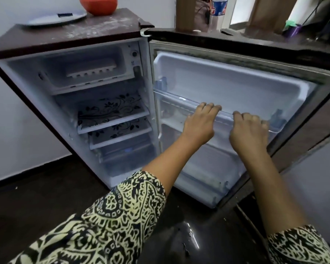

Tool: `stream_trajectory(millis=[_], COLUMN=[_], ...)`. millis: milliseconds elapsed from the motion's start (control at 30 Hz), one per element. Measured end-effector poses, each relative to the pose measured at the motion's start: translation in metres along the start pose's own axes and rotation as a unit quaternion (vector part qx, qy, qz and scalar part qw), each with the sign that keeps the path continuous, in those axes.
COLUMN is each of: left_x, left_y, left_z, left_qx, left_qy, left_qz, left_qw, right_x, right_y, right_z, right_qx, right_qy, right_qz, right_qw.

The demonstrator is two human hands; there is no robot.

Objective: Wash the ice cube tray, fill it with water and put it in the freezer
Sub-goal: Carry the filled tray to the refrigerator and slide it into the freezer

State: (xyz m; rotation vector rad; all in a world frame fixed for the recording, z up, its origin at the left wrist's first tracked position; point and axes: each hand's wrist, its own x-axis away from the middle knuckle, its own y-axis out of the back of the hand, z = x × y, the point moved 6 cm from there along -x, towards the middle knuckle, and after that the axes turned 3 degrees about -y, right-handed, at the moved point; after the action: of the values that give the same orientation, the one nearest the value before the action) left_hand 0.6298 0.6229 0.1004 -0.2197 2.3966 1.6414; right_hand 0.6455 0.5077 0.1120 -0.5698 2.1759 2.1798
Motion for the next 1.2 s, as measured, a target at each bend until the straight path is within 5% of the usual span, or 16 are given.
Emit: stream_trajectory(millis=[200, 367, 567, 667, 867, 1033, 1200], left_x=[0.048, 0.112, 0.207, 0.244, 0.274, 0.268, 0.258], left_y=[0.030, 0.077, 0.196, 0.241, 0.286, 0.315, 0.338], left_z=[0.027, 0.078, 0.100, 0.096, 0.132, 0.197, 0.287], left_qx=[0.013, 0.125, 0.262, 0.307, 0.184, -0.062, 0.024], left_qy=[0.022, 0.144, 0.163, 0.149, 0.202, 0.288, 0.298], left_qz=[-0.025, 0.018, -0.151, -0.155, -0.078, -0.074, -0.097], left_qw=[0.999, 0.982, 0.939, 0.927, 0.959, 0.953, 0.949], right_x=[0.050, 0.094, 0.151, 0.167, 0.106, 0.078, 0.050], right_y=[0.031, 0.074, 0.177, 0.219, 0.199, 0.170, 0.155], right_z=[0.041, 0.123, 0.205, 0.237, 0.315, 0.394, 0.469], right_qx=[0.015, -0.047, -0.222, -0.291, -0.247, -0.359, -0.336], right_qy=[0.154, 0.285, 0.380, 0.390, 0.348, 0.381, 0.371], right_qz=[0.074, 0.132, 0.007, -0.089, -0.011, 0.027, -0.025], right_qw=[0.985, 0.948, 0.898, 0.869, 0.904, 0.852, 0.865])
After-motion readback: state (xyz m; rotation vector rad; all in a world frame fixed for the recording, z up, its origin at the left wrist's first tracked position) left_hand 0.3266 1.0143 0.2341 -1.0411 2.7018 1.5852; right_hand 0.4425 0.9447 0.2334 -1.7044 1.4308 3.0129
